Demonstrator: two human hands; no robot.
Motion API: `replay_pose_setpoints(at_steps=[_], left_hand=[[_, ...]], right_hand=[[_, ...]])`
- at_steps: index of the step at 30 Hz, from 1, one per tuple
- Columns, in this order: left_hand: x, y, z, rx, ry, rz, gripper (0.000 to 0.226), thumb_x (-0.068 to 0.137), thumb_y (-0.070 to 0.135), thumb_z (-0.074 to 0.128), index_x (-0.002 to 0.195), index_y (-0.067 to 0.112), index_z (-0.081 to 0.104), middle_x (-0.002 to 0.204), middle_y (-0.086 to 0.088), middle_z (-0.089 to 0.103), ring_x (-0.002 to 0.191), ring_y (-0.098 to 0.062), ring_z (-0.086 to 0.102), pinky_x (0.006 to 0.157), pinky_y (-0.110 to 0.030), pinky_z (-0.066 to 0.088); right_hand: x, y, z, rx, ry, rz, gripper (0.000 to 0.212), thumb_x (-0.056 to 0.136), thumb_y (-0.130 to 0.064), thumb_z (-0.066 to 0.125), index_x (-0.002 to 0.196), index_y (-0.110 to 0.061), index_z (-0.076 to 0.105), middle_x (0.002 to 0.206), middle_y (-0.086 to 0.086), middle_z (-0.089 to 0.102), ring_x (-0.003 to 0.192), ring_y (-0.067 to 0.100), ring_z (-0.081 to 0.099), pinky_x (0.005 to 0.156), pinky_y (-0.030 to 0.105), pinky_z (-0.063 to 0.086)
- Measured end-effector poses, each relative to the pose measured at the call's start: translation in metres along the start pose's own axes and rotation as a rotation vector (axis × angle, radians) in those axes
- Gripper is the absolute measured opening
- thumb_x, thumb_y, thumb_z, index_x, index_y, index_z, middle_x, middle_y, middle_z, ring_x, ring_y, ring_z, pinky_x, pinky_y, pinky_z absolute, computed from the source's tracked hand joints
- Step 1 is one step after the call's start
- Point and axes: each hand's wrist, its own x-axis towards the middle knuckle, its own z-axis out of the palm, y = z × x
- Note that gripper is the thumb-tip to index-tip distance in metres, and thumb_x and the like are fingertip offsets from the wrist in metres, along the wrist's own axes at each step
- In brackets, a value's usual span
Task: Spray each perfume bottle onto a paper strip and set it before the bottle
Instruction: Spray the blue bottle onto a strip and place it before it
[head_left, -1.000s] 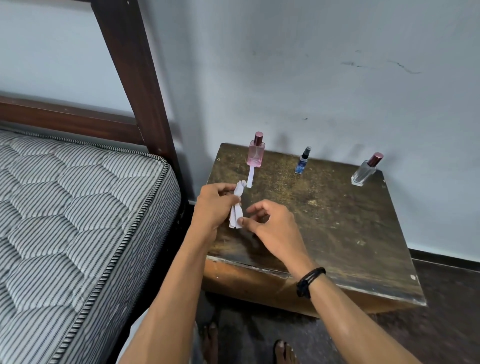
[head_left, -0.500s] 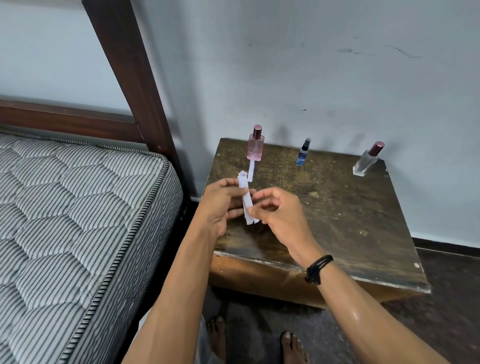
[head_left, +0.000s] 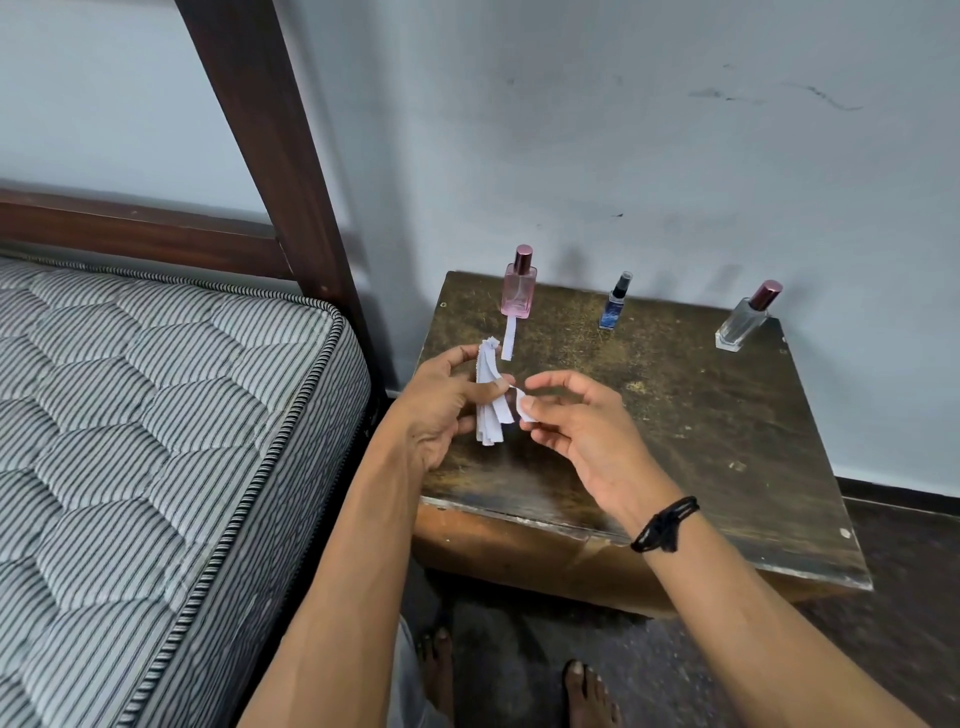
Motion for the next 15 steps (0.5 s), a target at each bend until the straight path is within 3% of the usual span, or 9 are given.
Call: replay_pose_setpoints(at_steps=[4,8,11,15], left_hand=[[0.0020,-0.0022,0.0005,-0.027,0.022,0.024,0.047,0.084,-0.007,0.072,0.128,0.003,0.061,0.106,-0.013,0.069,0.081,-0.017,0.071,0.075,-0.033,0.063],[0.0021,-0.0027,0.0015,0.025,0.058,0.038,0.041,0.084,-0.003,0.075,0.124,0.002,0.065,0.101,-0.010,0.070,0.069,-0.011,0.068,0.071,-0.028,0.063],[0.0019,-0.0033,0.0033,0.076,0.073,0.034,0.037,0.082,0.003,0.079,0.117,0.002,0.068,0.097,-0.012,0.071,0.066,-0.014,0.065,0.066,-0.028,0.062],[0.0015,-0.0030,0.0040,0.102,0.083,0.034,0.028,0.083,0.008,0.080,0.109,0.004,0.070,0.085,-0.008,0.073,0.059,-0.011,0.062,0.062,-0.026,0.061]], right_hand=[[0.0021,-0.0025,-0.0005,0.058,-0.014,0.049,0.016,0.091,0.004,0.070,0.093,-0.011,0.076,0.084,0.008,0.077,0.070,0.016,0.072,0.065,0.023,0.057],[0.0023,-0.0046,-0.0007,0.036,-0.033,0.023,0.012,0.092,-0.001,0.071,0.099,-0.008,0.079,0.083,0.006,0.076,0.070,0.015,0.070,0.068,0.024,0.058],[0.0005,-0.0019,-0.0011,-0.102,-0.030,-0.064,0.019,0.085,-0.008,0.083,0.102,-0.013,0.079,0.086,0.002,0.077,0.074,0.014,0.069,0.069,0.026,0.059],[0.0009,0.0011,-0.0005,-0.251,0.097,-0.181,0.007,0.090,-0.011,0.079,0.094,-0.018,0.079,0.085,0.000,0.076,0.068,0.009,0.067,0.064,0.023,0.058]])
